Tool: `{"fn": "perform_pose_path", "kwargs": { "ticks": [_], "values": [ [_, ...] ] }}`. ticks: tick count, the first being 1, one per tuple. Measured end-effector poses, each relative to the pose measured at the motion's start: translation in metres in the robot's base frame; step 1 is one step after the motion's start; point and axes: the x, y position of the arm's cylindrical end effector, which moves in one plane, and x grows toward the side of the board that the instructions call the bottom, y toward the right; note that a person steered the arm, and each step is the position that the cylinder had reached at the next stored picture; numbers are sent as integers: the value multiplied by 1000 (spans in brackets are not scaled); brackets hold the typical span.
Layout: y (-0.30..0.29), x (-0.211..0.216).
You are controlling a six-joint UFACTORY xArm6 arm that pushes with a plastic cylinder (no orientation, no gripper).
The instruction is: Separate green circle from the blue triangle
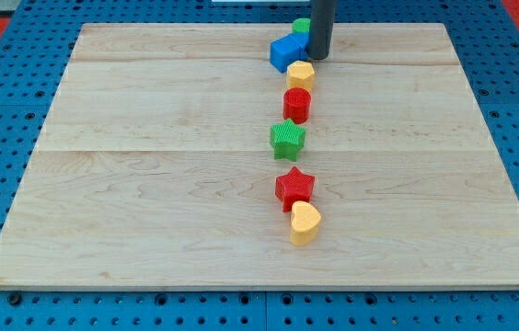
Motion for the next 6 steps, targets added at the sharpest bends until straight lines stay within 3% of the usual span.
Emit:
{"fn": "perform_pose_path", "kwargs": {
  "ticks": [2,3,4,5,6],
  "values": [
    [14,-3],
    [68,-5],
    [101,-45],
    [78,-68],
    [3,-68]
  ]
}}
